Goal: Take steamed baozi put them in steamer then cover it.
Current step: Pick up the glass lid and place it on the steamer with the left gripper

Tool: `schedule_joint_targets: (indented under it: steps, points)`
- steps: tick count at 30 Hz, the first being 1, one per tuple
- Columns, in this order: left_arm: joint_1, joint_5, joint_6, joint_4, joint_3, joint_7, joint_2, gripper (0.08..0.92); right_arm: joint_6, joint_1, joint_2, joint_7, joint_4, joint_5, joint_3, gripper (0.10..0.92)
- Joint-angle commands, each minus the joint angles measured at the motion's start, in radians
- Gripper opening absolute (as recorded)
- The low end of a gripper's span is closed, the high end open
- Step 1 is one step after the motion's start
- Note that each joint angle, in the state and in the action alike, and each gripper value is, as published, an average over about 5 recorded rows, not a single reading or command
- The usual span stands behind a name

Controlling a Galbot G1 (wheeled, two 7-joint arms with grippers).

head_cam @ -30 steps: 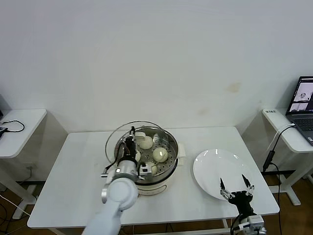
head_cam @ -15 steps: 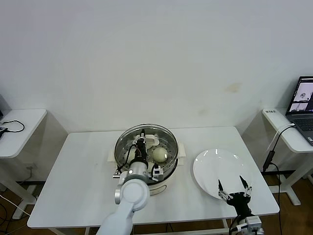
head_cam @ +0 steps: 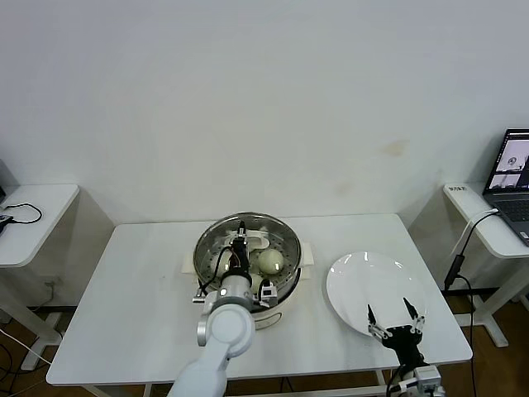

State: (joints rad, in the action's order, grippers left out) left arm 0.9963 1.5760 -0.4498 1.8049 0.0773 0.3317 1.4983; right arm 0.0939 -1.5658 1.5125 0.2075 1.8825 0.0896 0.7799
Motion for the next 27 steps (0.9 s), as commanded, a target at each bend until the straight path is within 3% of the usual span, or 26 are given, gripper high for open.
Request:
schedule_joint_targets:
  steps: [1,18,21,27]
  points:
    - [0.002,0.011,0.002,-0.01,0.0,0.0,0.009,0.148,0.002,-0.004,0.001,0.001,0.004,0.002,-0.002,0.823]
    - [0.016,-0.009,0.011,-0.004,0.01,-0.012,0.006,0.15,0.005,-0.014,0.001,0.004,0.011,-0.001,-0.005,0.823]
    - [0.025,-0.017,0.012,0.018,0.009,-0.014,0.002,0.196,0.005,-0.015,0.001,0.004,0.013,0.0,-0.005,0.823]
    - [0.049,-0.024,0.023,0.068,0.011,-0.021,-0.016,0.368,0.006,-0.019,0.005,0.004,0.016,0.005,-0.008,0.823]
